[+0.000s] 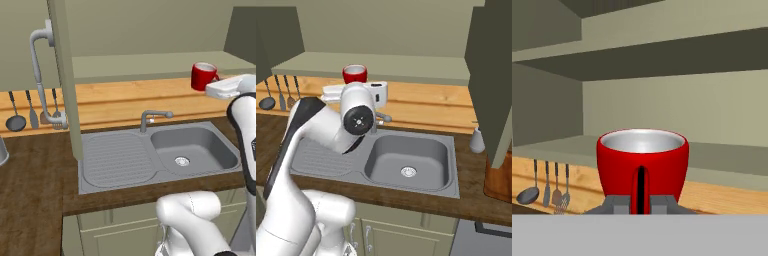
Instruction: Pick the kettle from the counter and place it on the tray. Then pick the mug from the cabinet and place it on the tray. Then close the cabinet doors.
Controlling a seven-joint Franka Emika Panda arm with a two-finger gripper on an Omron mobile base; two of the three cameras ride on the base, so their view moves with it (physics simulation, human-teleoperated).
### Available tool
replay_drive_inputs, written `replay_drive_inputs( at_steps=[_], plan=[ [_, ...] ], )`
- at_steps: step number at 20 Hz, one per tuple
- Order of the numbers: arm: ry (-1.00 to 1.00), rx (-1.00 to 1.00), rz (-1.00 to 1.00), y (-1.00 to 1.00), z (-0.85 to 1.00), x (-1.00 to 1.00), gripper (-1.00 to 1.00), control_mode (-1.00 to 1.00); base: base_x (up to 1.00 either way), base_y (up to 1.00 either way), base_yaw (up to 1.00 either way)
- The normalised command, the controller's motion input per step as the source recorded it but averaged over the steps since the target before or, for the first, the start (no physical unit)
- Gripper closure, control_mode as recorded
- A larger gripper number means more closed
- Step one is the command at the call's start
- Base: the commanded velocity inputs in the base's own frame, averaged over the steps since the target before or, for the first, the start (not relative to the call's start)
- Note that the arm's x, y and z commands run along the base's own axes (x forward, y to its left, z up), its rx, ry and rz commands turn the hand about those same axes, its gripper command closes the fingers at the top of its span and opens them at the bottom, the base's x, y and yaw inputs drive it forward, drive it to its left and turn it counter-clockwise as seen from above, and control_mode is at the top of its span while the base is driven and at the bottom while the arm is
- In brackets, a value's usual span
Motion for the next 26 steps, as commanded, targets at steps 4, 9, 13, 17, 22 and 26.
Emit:
replay_drive_inputs(
  at_steps=[4, 9, 13, 17, 22, 26],
  plan=[
    [-0.05, -0.02, 0.0, 0.18, -0.18, -1.0, 1.0, -1.0, 0.0, 0.0, 0.0],
    [-0.07, 0.0, 0.0, 0.08, -0.21, -1.0, 1.0, -1.0, 0.0, 0.0, 0.0],
    [-0.02, 0.0, 0.0, 0.02, -0.05, -0.25, 1.0, 1.0, -0.75, 0.02, 0.0],
    [0.0, 0.0, 0.0, 0.0, 0.0, 0.0, 1.0, 1.0, -1.0, -0.08, 0.0],
    [0.0, 0.0, 0.0, 0.0, 0.0, 0.0, 1.0, 1.0, -0.97, -0.27, 0.0],
    [0.0, 0.0, 0.0, 0.0, 0.0, 0.0, 1.0, 1.0, -0.79, -0.81, 0.0]
  ],
)
